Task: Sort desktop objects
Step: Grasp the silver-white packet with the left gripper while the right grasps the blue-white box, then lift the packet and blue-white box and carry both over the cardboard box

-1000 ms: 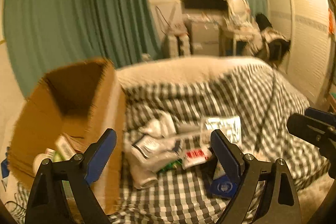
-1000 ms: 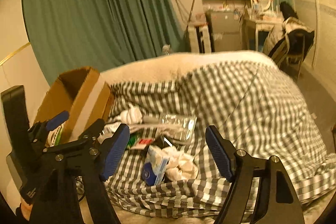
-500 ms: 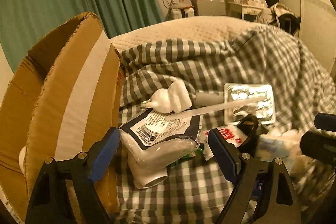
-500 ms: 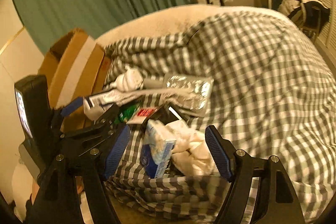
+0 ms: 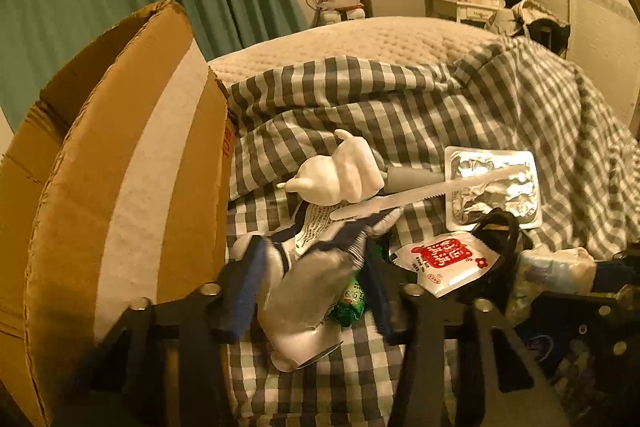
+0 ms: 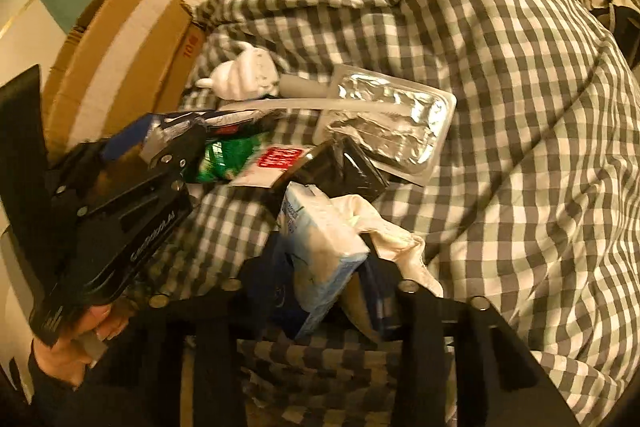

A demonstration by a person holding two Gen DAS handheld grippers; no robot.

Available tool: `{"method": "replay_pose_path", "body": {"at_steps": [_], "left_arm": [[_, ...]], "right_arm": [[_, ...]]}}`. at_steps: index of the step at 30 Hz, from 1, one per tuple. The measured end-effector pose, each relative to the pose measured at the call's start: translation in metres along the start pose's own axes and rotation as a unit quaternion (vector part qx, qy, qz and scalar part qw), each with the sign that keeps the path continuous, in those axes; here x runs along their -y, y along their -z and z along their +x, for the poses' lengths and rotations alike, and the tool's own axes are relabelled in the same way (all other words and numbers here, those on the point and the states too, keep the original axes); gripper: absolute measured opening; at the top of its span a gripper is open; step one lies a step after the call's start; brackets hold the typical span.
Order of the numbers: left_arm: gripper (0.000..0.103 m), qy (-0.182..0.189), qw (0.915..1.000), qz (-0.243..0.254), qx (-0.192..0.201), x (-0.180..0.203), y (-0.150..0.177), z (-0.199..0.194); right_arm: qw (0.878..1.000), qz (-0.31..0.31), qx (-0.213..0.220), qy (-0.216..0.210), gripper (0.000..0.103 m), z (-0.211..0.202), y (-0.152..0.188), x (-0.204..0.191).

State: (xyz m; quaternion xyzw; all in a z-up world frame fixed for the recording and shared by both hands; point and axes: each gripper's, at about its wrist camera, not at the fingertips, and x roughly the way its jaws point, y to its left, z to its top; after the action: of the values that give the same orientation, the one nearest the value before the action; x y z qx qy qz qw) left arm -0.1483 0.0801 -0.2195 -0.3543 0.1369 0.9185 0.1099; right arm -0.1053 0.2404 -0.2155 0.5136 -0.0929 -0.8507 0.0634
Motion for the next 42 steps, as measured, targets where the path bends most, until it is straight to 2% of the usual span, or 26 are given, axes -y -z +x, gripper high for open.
{"method": "replay_pose_path", "body": {"at_steps": [2, 7, 9, 12, 18, 27, 35, 42], "left_arm": [[0.033, 0.006, 1.0, -0.005, 0.003, -0.002, 0.0, -0.003], [0.025, 0.018, 0.9998, -0.002, 0.01, 0.002, 0.002, -0.012], [0.018, 0.024, 0.9996, -0.007, 0.012, 0.001, 0.001, -0.015], [0.016, 0.031, 0.9994, -0.011, 0.015, 0.001, 0.0, -0.022], [0.013, 0.036, 0.9989, -0.012, 0.028, 0.004, -0.004, -0.042], [0.013, 0.034, 0.9972, -0.012, 0.066, 0.007, -0.013, -0.086], [0.013, 0.031, 0.9931, -0.018, 0.112, 0.005, -0.021, -0.137], [0.013, 0.031, 0.9875, -0.025, 0.152, 0.001, -0.026, -0.183]], "right_arm": [[1.0, 0.0, 0.01, -0.01, 0.026, -0.004, 0.002, -0.002], [0.999, 0.015, 0.041, -0.024, 0.023, -0.018, 0.008, 0.0], [0.998, 0.019, 0.054, -0.028, 0.022, -0.024, 0.01, 0.001], [0.997, 0.023, 0.075, -0.029, 0.022, -0.034, 0.011, -0.001], [0.991, 0.019, 0.132, -0.021, 0.022, -0.065, 0.016, -0.002], [0.98, 0.014, 0.198, 0.024, 0.022, -0.1, 0.021, -0.008], [0.965, 0.007, 0.257, 0.058, 0.022, -0.141, 0.032, -0.014], [0.95, 0.007, 0.305, 0.062, 0.022, -0.178, 0.041, -0.022]]}}
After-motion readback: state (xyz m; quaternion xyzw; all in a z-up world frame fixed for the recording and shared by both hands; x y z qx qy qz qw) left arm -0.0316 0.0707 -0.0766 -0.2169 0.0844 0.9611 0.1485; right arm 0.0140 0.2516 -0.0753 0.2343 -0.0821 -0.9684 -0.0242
